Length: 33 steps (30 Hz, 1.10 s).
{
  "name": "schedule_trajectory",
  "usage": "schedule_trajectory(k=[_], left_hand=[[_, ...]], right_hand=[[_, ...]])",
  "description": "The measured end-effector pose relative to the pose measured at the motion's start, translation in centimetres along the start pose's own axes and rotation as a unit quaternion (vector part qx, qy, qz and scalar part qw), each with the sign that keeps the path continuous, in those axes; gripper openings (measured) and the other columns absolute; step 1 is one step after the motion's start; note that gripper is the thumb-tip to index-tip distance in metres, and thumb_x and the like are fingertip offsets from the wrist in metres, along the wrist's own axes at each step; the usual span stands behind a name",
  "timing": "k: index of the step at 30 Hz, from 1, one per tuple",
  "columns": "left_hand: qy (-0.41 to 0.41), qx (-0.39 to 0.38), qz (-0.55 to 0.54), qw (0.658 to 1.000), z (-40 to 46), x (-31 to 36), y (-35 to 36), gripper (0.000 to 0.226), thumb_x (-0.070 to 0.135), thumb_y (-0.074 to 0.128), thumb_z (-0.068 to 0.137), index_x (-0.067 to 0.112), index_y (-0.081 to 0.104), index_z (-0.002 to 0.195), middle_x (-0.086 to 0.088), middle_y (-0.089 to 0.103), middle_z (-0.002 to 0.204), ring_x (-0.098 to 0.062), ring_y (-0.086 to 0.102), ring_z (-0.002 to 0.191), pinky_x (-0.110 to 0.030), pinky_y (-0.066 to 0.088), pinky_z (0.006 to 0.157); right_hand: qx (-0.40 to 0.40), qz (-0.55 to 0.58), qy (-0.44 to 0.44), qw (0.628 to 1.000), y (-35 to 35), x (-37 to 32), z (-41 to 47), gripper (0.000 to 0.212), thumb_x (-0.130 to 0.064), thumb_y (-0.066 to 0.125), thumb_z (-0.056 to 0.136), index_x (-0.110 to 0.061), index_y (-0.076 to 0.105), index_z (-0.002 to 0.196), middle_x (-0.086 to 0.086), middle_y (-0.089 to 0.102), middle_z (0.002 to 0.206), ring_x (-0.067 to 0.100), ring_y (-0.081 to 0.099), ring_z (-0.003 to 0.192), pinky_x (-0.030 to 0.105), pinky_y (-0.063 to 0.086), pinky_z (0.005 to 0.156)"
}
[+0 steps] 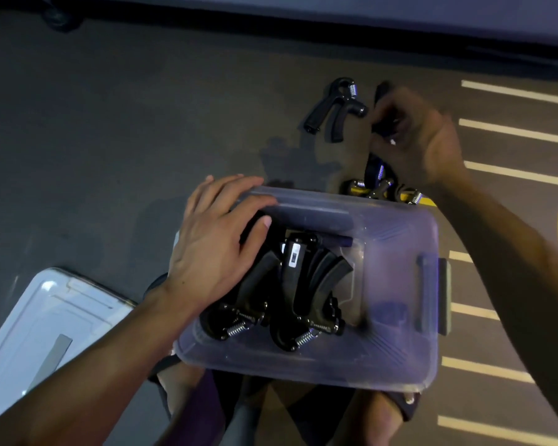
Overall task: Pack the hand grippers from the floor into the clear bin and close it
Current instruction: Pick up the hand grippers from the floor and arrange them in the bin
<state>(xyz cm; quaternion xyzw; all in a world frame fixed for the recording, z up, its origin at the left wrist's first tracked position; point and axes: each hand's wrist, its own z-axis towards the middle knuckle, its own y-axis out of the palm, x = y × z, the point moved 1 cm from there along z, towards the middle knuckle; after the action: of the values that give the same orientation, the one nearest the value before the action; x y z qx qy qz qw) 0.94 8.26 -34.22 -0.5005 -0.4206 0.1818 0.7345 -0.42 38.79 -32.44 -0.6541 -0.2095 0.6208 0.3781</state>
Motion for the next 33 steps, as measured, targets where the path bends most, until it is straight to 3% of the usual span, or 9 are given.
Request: schedule_trajectory(k=[4,7,11,16,21,23,26,29,33], left_hand=[[0.004,0.003,-0.005,1.000,-0.1,0.0,0.0,0.029,0.033,0.056,0.102,0.022,0.069,0.126,0.001,0.058,0.143,-0.024,0.050,0.136,-0.047,0.023,0.124],[0.007,0.002,-0.026,1.000,-0.3,0.2,-0.5,0.030,0.033,0.056,0.101,0.022,0.069,0.125,0.001,0.058,0.143,-0.026,0.050,0.137,-0.049,0.026,0.122],[0.039,-0.001,-0.059,0.998,-0.3,2.0,-2.2,0.030,0.034,0.059,0.101,0.021,0.070,0.125,0.006,0.062,0.136,-0.024,0.050,0.133,-0.047,0.036,0.114],[0.087,-0.021,-0.118,0.989,0.4,5.7,-3.3,0.030,0.037,0.066,0.097,0.019,0.071,0.120,0.009,0.069,0.115,-0.021,0.057,0.117,-0.029,0.040,0.106],[0.125,-0.079,-0.185,0.972,0.5,9.2,-2.1,0.049,0.052,0.077,0.080,0.021,0.071,0.118,0.014,0.069,0.108,-0.017,0.059,0.109,-0.034,0.048,0.097],[0.132,-0.083,-0.179,0.971,0.9,9.8,-1.3,0.047,0.057,0.074,0.079,0.024,0.071,0.112,0.017,0.067,0.102,-0.016,0.059,0.105,-0.037,0.048,0.094],[0.131,-0.093,-0.158,0.974,1.4,9.9,0.2,0.041,0.058,0.067,0.081,0.027,0.072,0.107,0.008,0.068,0.099,-0.020,0.062,0.103,-0.043,0.050,0.092],[0.099,-0.121,-0.142,0.977,1.4,9.8,1.4,0.035,0.052,0.071,0.082,0.033,0.073,0.111,0.002,0.065,0.107,-0.026,0.061,0.103,-0.045,0.051,0.092],[0.096,-0.190,-0.120,0.970,1.2,10.0,2.0,0.036,0.047,0.066,0.085,0.032,0.075,0.117,0.003,0.061,0.118,-0.024,0.052,0.115,-0.039,0.047,0.100]], right_hand=[[0.063,0.115,-0.049,0.990,-4.0,-3.7,-3.3,0.050,-0.014,0.068,0.082,-0.015,0.044,0.126,0.017,0.057,0.100,0.031,0.058,0.076,0.038,0.050,0.063],[0.087,0.132,-0.057,0.986,-6.4,-5.9,-6.2,0.075,-0.011,0.076,0.083,-0.012,0.034,0.146,0.009,0.056,0.105,0.024,0.061,0.084,0.034,0.055,0.069],[0.053,0.140,-0.017,0.989,-7.9,-7.8,-10.2,0.054,-0.024,0.083,0.081,-0.021,0.055,0.127,0.003,0.060,0.094,0.031,0.067,0.084,0.043,0.059,0.073],[0.042,0.089,-0.012,0.995,-8.9,-9.3,-13.7,0.040,-0.041,0.076,0.082,-0.028,0.059,0.115,-0.013,0.069,0.093,0.001,0.064,0.074,0.011,0.046,0.068],[0.024,-0.032,-0.037,0.999,-9.6,-10.4,-15.5,0.032,-0.051,0.075,0.077,-0.027,0.066,0.095,-0.030,0.058,0.082,-0.006,0.056,0.074,0.004,0.037,0.067],[0.023,-0.062,-0.022,0.998,-9.2,-10.5,-15.9,0.035,-0.056,0.075,0.072,-0.024,0.065,0.083,-0.024,0.057,0.075,-0.002,0.054,0.071,0.009,0.039,0.063],[0.019,-0.116,0.034,0.993,-8.0,-10.1,-16.4,0.044,-0.064,0.074,0.068,-0.022,0.061,0.074,-0.010,0.061,0.067,0.014,0.056,0.063,0.034,0.048,0.057],[0.006,-0.177,0.084,0.981,-6.7,-9.3,-16.9,0.044,-0.062,0.070,0.069,-0.021,0.055,0.077,-0.004,0.061,0.063,0.027,0.059,0.063,0.037,0.050,0.058],[-0.049,-0.237,0.128,0.962,-4.9,-8.5,-16.9,0.046,-0.067,0.045,0.072,-0.023,0.054,0.085,0.003,0.067,0.071,0.037,0.064,0.074,0.039,0.053,0.066]])
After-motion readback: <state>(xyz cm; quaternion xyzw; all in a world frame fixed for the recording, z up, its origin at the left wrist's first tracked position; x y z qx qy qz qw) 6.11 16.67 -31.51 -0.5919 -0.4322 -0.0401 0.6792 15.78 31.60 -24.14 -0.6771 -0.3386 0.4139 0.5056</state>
